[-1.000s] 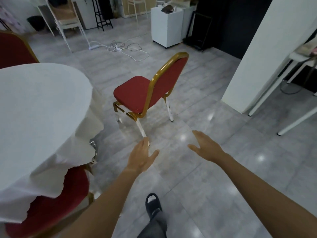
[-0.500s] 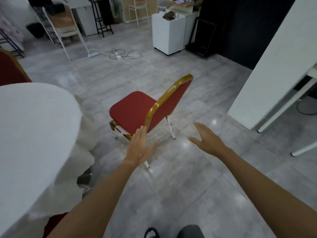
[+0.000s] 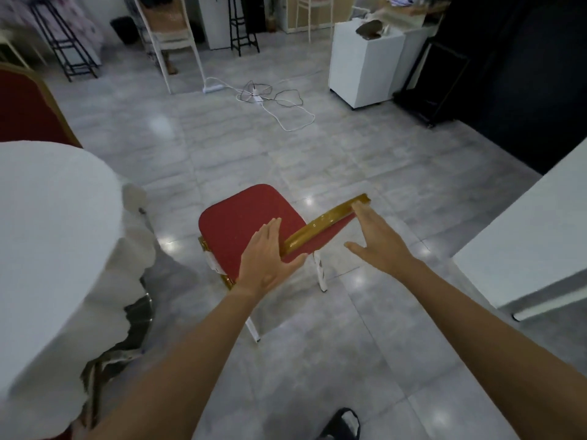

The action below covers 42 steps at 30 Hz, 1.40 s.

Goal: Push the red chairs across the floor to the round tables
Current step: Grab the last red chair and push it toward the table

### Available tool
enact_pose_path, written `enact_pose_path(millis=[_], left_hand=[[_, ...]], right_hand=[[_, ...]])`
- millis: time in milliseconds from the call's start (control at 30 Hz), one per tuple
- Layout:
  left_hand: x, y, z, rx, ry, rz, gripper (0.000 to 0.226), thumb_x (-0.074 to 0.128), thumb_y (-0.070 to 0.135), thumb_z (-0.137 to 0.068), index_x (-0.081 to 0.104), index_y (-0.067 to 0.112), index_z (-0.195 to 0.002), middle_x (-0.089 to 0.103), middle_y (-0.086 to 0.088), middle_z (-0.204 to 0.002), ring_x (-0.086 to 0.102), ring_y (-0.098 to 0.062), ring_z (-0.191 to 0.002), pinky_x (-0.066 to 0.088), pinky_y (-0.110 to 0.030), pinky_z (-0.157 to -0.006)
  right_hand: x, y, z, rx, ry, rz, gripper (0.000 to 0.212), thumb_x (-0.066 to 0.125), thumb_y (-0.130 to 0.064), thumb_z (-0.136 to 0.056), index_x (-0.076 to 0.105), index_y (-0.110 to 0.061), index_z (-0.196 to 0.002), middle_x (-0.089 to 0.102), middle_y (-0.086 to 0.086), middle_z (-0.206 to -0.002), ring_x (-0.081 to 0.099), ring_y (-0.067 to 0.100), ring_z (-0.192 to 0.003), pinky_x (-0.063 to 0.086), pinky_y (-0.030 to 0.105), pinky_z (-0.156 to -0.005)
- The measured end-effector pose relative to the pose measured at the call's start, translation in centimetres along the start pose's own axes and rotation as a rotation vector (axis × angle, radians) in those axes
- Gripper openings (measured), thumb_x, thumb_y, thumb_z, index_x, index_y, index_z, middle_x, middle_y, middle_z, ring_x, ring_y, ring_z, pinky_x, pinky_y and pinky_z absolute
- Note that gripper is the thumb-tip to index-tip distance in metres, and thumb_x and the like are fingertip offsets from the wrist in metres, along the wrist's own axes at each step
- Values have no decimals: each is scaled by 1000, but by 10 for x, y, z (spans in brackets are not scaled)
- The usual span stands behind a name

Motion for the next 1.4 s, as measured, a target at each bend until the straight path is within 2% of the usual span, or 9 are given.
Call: enact_pose_path(millis=[133,233,333,500,733,900,1033,1200,1400], left_hand=[[14,-5,-14,-75,94,-50,59,63,54,-79,54,11,-119,68,-5,-108,66,-22,-96,56,-38,-80],[19,-13,-15,-160,138,-89,39,72,47,-74,61,12,-89,69,-1,-71,67,-22,-59,56,-35,-51],[16,-9,-16,-144,190,-125,37,83,41,-63,62,12,-74,65,2,-55,61,-17,-43,49,-27,-38],[18,-13,-14,-146,217,-147,37,84,42,-59,64,14,-72,64,3,-54,59,-14,-41,44,-21,-38],[17,-18,-12,-232,179,-111,40,82,42,-65,65,9,-81,69,-3,-63,64,-20,-52,54,-31,-45],[15,-17,-11,-324,201,-162,43,82,44,-65,67,7,-80,71,-6,-64,66,-25,-52,55,-34,-48],[13,-10,-10,-430,189,-203,44,84,45,-62,68,7,-79,72,-8,-69,66,-26,-58,53,-33,-53],[25,4,-6,-555,194,-237,46,82,46,-63,67,9,-86,72,-8,-77,67,-24,-66,56,-39,-62],[48,64,-13,-625,309,-317,46,86,43,-58,65,7,-77,70,-8,-68,64,-24,-56,49,-29,-52]], right_hand=[[11,2,-57,-100,-69,88,79,69,-25,-81,23,-9,-143,29,10,-152,19,28,-144,28,45,-115],[22,4,-87,-168,-57,130,62,74,-25,-75,45,-11,-129,52,9,-133,34,27,-136,19,48,-116],[17,8,-103,-235,-34,109,45,80,-30,-67,61,-15,-104,67,4,-102,57,24,-102,26,45,-109],[17,13,-113,-276,-67,116,34,78,-47,-63,68,-22,-84,70,-2,-77,60,16,-70,45,27,-64],[17,14,-121,-401,-71,138,38,71,-60,-64,72,-27,-81,70,-7,-67,59,10,-57,33,14,-50],[21,21,-130,-520,-129,119,34,71,-59,-66,71,-29,-82,69,-7,-62,59,10,-56,27,12,-49],[23,23,-132,-596,-200,83,33,74,-54,-66,70,-28,-87,71,-1,-65,63,18,-61,47,25,-60],[21,38,-136,-680,-246,79,33,70,-53,-72,68,-29,-93,69,-1,-69,53,14,-61,40,25,-61],[0,76,-150,-811,-310,5,31,73,-51,-69,69,-28,-90,70,-6,-69,63,15,-64,52,29,-64]])
Point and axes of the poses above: each hand's wrist, its own z-axis away from the middle knuckle, its own x-axis out of the palm, y = z × x, the point moved 10 cm from there along -z, towards the middle knuckle
